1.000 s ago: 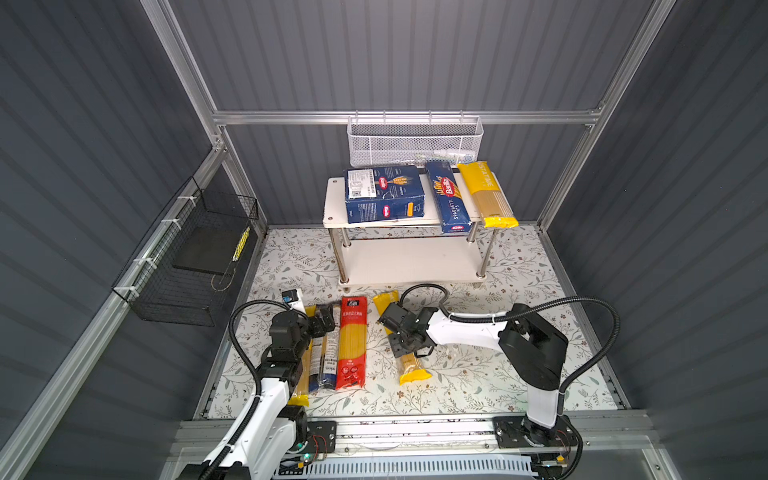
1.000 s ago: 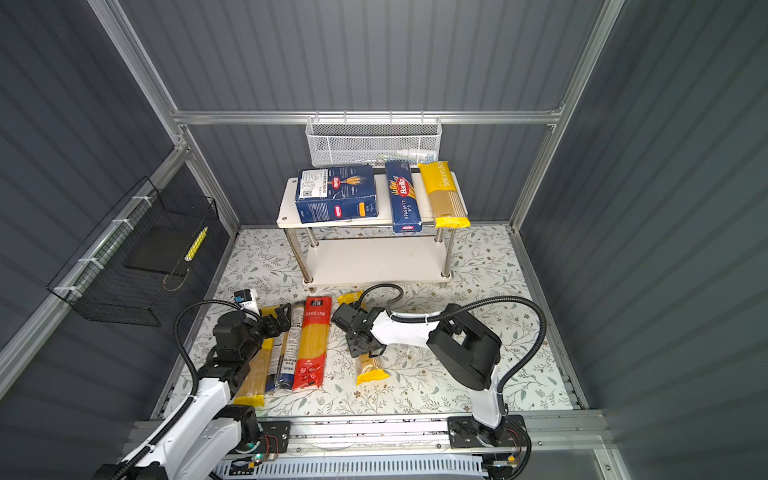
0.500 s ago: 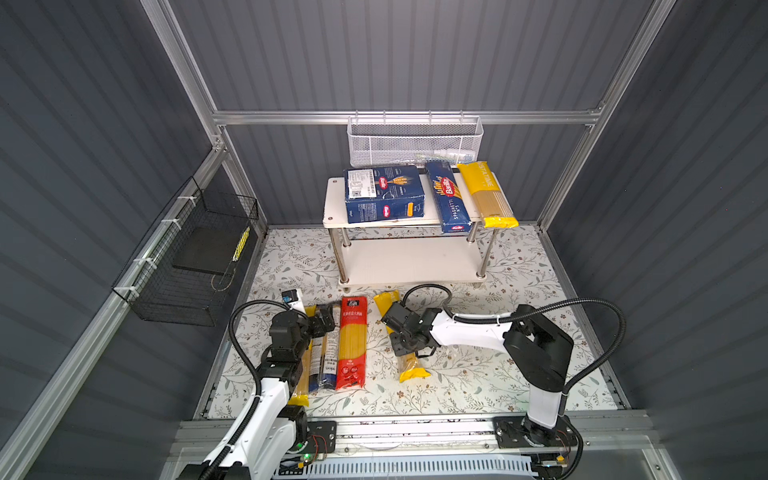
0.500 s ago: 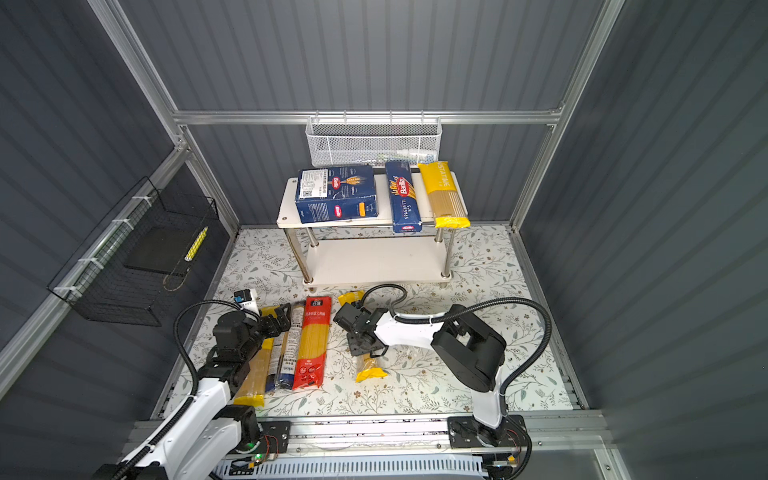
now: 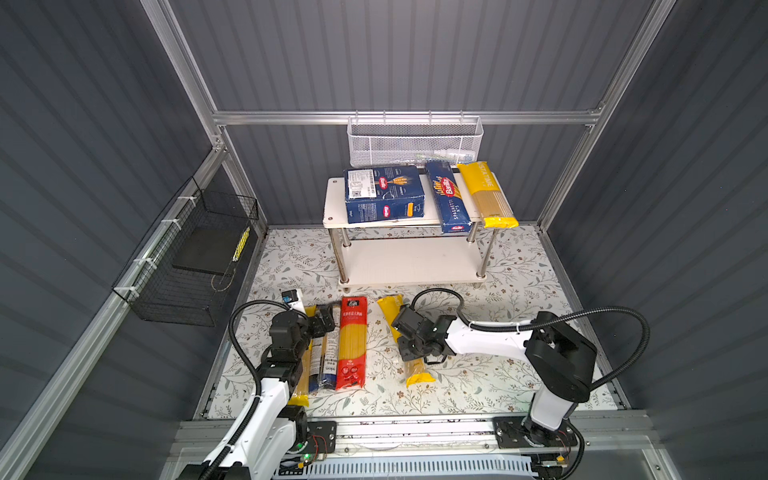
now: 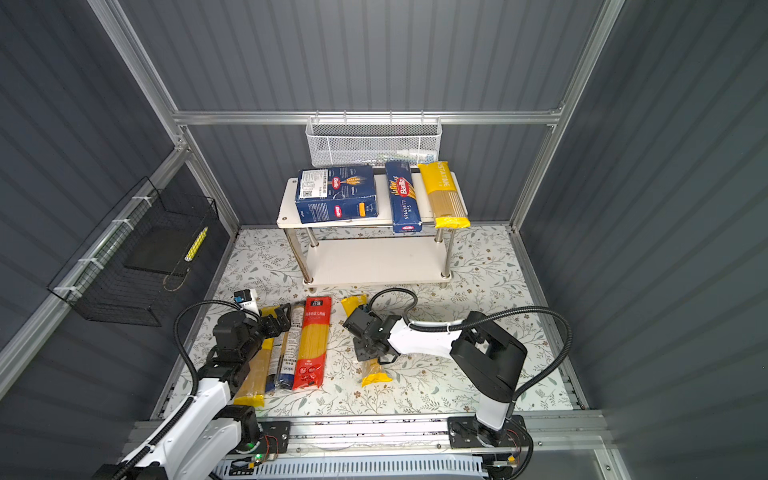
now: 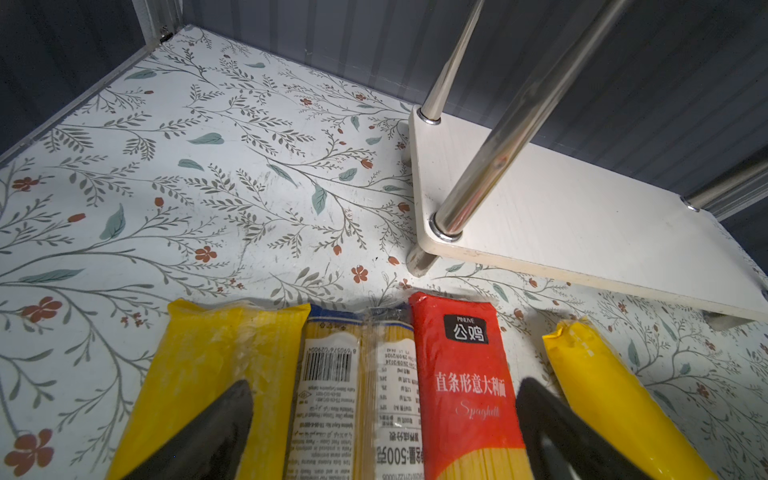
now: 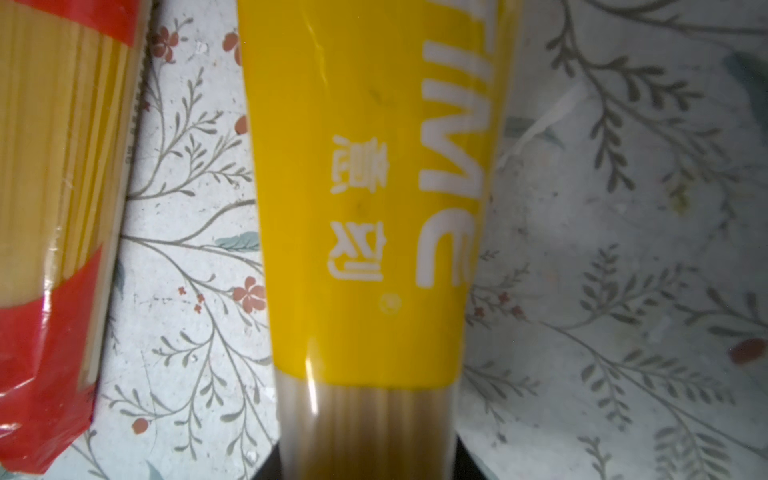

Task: Place and organize the pasta boxes and bags onto the shelf
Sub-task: 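Lift the yellow PASTATIME bag with the right gripper toward the shelf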

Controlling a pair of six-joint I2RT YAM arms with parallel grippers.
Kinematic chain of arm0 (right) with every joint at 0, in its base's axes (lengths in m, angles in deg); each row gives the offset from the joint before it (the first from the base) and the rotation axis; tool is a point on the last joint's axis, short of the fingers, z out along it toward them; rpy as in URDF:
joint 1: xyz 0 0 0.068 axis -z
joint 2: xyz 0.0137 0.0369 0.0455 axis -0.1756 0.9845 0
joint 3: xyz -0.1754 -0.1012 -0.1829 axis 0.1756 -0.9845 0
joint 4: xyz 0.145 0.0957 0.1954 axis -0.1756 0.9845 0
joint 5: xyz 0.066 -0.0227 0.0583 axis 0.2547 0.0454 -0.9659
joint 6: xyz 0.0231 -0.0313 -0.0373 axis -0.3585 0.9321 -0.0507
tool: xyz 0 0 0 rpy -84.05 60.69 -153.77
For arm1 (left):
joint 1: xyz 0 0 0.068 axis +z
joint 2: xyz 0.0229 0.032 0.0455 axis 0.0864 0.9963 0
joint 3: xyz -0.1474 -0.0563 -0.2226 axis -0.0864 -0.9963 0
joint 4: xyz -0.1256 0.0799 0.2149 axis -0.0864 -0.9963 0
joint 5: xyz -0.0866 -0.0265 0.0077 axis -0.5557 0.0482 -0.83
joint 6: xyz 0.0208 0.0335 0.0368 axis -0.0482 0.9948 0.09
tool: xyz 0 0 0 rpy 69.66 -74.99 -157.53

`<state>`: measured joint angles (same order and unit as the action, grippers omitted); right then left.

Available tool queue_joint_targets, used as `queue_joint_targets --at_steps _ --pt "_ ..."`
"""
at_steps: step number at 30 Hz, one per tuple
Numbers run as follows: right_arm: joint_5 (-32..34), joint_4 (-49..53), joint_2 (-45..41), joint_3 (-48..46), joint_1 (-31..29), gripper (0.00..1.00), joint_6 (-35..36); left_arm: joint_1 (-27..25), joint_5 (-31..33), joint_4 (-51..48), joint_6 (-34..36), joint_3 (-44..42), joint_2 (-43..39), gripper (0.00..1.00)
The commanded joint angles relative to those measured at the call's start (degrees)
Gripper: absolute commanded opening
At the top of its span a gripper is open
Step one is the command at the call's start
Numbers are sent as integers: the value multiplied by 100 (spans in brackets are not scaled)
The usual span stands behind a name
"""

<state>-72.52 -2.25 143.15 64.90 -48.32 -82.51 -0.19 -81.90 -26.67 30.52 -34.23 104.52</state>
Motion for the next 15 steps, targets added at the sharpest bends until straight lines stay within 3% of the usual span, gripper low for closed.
queue_joint_targets --at_steps 1,15 --pt "189 -368 -428 -85 6 12 -100 31 36 -63 94 105 -6 100" --pt "451 -119 -1623 -329 418 11 -16 31 35 -70 89 113 14 100"
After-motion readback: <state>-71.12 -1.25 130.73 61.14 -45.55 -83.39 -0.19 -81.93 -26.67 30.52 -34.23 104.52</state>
